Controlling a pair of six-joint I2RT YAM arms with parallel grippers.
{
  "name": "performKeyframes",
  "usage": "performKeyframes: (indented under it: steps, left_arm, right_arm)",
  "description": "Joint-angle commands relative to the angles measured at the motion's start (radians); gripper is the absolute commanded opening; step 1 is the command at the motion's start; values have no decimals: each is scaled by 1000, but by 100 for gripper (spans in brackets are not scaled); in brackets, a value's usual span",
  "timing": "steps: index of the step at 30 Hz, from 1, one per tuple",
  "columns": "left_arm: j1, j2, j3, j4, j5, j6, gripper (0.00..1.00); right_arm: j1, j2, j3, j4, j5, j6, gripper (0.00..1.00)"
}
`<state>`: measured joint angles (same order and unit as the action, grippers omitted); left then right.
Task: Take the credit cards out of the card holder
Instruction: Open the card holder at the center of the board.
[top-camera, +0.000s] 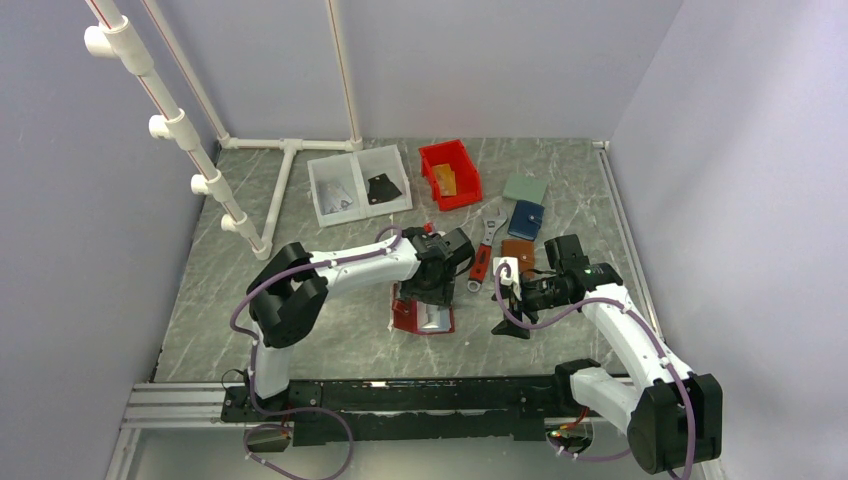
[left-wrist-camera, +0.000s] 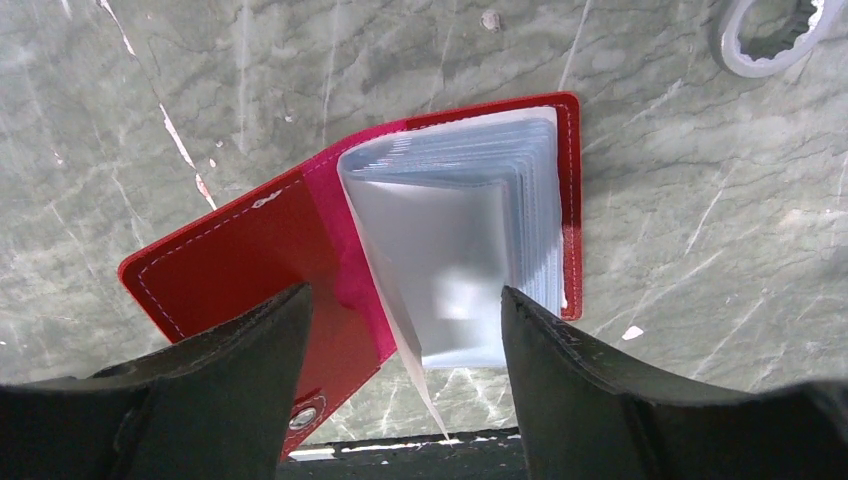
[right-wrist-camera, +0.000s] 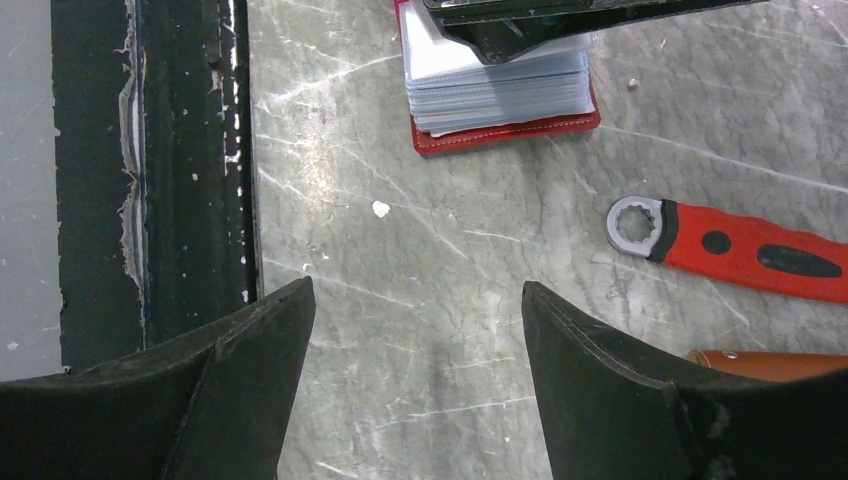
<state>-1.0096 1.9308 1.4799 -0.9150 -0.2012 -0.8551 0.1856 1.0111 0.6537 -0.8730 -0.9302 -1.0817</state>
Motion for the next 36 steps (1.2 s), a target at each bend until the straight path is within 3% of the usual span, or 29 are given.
performKeyframes:
  steps: [1, 11, 17, 27, 36]
  left_arm:
    - [-4, 0, 40, -3, -2, -5, 75]
    - [-5, -25, 20, 53, 37, 15, 77]
    - [-5, 21, 49, 5, 11, 8, 77]
    - [-4, -33, 11, -28, -43, -21, 66]
    - [14, -173, -140, 57, -4, -52, 57]
  right_arm:
    - [-5, -2, 35, -9, -57, -30, 79]
    - [-4, 1, 35, -13, -59, -34, 79]
    - [-5, 3, 35, -14, -59, -34, 79]
    - [-4, 3, 34, -18, -63, -38, 79]
    - [-3, 15, 36, -37, -76, -61, 79]
